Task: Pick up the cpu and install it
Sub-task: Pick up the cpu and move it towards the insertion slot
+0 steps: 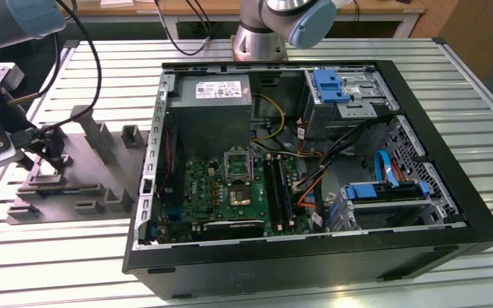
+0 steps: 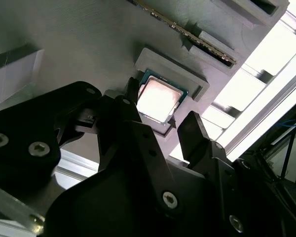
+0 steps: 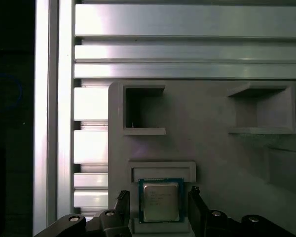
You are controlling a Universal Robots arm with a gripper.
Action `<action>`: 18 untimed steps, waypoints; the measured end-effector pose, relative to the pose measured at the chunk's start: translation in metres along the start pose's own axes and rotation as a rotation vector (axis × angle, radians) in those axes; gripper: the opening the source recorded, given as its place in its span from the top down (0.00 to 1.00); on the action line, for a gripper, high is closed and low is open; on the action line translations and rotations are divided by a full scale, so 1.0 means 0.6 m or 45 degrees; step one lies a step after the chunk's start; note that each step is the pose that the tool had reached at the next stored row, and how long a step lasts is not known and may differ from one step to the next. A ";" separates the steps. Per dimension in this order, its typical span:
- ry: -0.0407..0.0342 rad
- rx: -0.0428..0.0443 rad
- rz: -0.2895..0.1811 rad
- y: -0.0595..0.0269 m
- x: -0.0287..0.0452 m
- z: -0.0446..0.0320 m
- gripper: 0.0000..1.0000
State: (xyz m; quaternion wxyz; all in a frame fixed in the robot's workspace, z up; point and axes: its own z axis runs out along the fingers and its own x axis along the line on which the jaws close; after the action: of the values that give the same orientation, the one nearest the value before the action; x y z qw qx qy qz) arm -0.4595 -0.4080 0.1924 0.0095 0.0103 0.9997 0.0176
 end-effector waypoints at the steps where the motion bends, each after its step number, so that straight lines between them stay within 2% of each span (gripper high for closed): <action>1: 0.0000 0.000 0.000 0.000 0.000 0.001 0.42; 18: -0.0003 0.003 0.003 0.000 -0.001 0.013 0.42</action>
State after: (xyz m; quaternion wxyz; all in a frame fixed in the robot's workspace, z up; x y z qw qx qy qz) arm -0.4587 -0.4080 0.1848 0.0096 0.0117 0.9998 0.0163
